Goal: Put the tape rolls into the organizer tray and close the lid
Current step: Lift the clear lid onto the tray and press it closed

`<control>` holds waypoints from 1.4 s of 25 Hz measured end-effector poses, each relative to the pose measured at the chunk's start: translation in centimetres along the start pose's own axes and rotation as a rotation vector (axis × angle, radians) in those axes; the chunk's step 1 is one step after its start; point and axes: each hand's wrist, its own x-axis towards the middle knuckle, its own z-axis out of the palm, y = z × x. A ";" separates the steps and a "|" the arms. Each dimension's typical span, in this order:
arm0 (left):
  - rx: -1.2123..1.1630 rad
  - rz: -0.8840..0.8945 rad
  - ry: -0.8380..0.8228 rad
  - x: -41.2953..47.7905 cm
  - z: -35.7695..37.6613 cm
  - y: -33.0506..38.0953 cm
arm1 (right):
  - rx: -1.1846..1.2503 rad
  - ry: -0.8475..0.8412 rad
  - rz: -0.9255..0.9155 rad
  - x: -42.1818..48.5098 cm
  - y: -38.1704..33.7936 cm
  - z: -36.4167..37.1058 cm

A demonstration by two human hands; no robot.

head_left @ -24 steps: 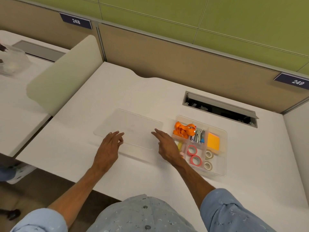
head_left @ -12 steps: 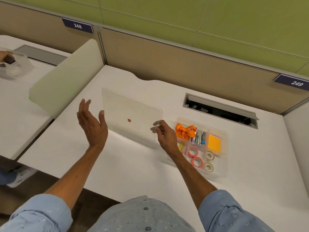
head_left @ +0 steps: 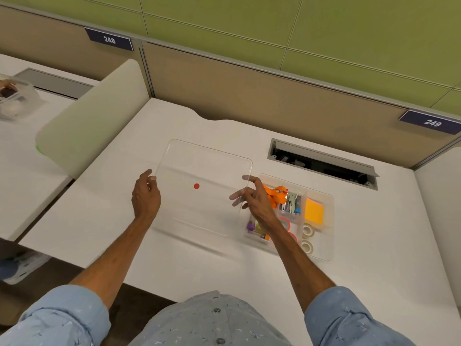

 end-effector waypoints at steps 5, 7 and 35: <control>-0.143 -0.019 -0.119 -1.6 1.5 0.5 | 0.018 0.190 0.062 -1.4 1.8 -2.3; -0.161 -0.035 -0.144 -2.8 3.0 1.4 | 0.006 0.308 0.117 -2.0 2.4 -3.3; 0.226 0.123 -0.341 -16.3 22.7 10.0 | -0.536 0.829 0.338 -8.2 8.6 -21.5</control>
